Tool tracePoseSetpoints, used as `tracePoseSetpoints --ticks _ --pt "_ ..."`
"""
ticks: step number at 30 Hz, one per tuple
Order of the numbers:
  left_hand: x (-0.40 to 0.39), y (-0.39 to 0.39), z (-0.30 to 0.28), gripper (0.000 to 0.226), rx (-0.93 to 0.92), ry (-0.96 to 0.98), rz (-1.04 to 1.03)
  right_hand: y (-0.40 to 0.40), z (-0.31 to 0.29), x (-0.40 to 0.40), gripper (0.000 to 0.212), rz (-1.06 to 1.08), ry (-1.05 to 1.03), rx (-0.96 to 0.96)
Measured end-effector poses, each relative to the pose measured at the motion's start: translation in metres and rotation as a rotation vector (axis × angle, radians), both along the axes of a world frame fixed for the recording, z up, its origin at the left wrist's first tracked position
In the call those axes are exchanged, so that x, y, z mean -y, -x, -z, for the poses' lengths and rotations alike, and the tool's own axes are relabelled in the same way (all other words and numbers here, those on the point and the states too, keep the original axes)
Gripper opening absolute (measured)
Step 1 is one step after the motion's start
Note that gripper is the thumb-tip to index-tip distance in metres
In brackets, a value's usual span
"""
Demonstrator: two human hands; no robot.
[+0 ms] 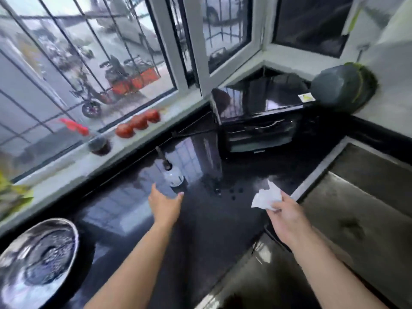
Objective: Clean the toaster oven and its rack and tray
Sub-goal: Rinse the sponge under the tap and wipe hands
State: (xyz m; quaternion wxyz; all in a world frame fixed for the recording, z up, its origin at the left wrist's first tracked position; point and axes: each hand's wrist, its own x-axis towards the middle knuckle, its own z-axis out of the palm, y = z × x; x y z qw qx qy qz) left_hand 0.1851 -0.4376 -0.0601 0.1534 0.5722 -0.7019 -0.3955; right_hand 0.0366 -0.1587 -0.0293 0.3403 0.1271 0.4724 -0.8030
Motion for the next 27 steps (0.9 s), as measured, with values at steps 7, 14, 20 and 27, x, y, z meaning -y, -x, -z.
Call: tracePoseSetpoints --ticks 7,14,20,27 --pt "0.054 0.054 0.014 0.071 -0.145 0.042 0.061 0.002 0.011 -0.009 0.033 0.064 -0.235 -0.034" --pt "-0.065 0.083 -0.036 0.017 -0.255 0.097 0.129 0.019 0.002 -0.094 0.021 0.128 -0.446 -0.083" --pt "-0.232 0.163 -0.060 0.028 -0.162 -0.010 0.714 0.053 0.014 -0.196 0.043 0.296 -0.569 -0.074" --pt "-0.374 0.248 -0.047 0.022 -0.116 -0.189 0.865 0.177 0.002 -0.363 0.066 0.533 -0.926 -0.166"
